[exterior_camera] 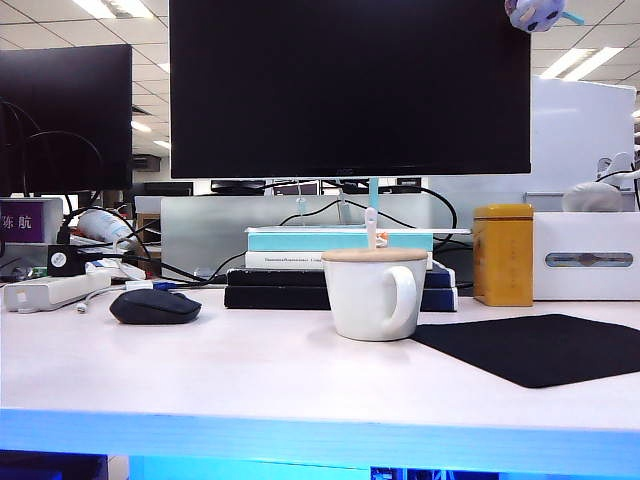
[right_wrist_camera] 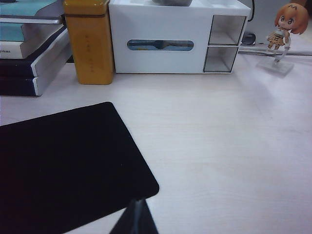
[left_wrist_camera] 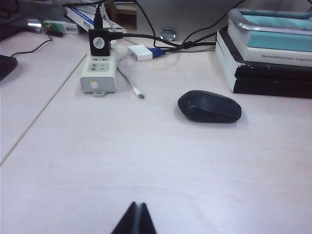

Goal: Place the black mouse on the black mouse pad.

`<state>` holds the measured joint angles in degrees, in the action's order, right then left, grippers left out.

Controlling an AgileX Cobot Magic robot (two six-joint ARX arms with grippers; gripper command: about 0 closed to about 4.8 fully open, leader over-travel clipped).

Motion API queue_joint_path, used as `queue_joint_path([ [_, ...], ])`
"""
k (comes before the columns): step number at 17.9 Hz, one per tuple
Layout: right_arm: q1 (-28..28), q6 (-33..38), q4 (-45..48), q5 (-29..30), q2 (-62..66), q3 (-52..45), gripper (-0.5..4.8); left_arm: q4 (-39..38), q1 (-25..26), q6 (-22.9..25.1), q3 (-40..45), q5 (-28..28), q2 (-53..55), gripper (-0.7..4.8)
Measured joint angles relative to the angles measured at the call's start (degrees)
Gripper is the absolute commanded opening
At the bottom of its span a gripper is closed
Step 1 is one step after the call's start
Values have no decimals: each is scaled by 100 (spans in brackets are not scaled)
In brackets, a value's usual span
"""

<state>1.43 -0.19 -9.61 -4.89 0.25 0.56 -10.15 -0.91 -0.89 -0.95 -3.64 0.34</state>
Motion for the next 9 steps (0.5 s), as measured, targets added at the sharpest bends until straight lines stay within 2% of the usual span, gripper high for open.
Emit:
queue_joint_path([
  [9, 0, 0, 2, 0, 0, 0, -1, 0, 0, -50, 0, 2, 0, -5],
])
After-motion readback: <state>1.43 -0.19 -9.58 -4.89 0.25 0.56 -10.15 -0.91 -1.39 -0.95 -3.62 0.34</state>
